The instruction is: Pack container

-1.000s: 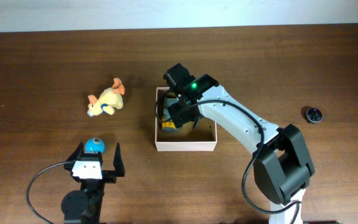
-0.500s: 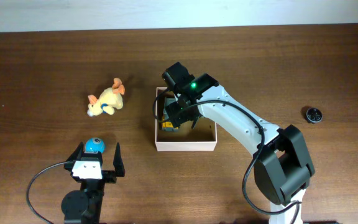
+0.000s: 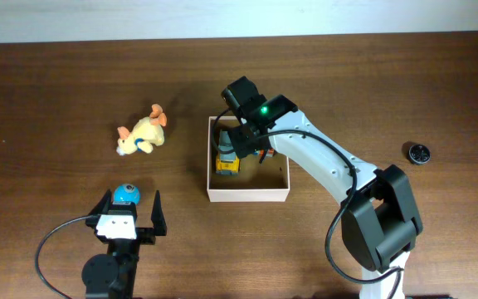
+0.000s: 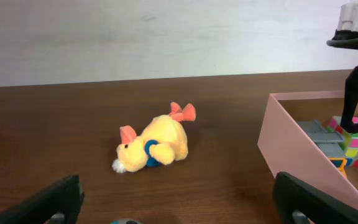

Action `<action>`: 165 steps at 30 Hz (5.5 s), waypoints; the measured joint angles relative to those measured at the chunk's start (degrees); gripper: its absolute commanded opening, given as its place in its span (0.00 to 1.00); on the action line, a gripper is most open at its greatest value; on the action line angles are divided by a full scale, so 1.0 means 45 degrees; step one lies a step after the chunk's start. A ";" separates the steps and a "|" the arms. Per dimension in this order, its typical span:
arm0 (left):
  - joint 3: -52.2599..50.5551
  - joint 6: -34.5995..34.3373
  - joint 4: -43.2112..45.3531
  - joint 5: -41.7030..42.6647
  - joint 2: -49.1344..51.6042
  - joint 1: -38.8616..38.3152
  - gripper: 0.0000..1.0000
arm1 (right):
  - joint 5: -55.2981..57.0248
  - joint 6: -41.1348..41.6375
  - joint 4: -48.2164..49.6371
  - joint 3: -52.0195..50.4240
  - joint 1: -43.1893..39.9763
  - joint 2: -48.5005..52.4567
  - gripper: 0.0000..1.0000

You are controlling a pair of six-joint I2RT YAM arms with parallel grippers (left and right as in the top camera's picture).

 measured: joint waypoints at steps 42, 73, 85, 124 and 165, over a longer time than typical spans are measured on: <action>0.0000 0.0000 -0.0005 0.0000 0.0000 0.0000 0.99 | 0.0729 -0.0102 0.0903 -0.0296 0.1365 0.0325 0.82; 0.0000 0.0000 -0.0005 0.0000 0.0000 0.0000 0.99 | 0.0423 -0.1151 0.1957 -0.0296 0.1107 0.0325 0.34; 0.0000 0.0000 -0.0005 0.0000 0.0000 0.0000 0.99 | 0.0044 -0.0476 0.2662 -0.0296 0.1103 0.0481 0.29; 0.0000 0.0000 -0.0005 0.0000 0.0000 0.0000 0.99 | 0.0194 -0.0039 0.2016 0.0316 0.0952 0.0860 0.19; 0.0000 0.0000 -0.0005 0.0000 0.0000 0.0000 0.99 | 0.0782 0.1617 0.1749 0.0316 0.0675 0.1443 0.10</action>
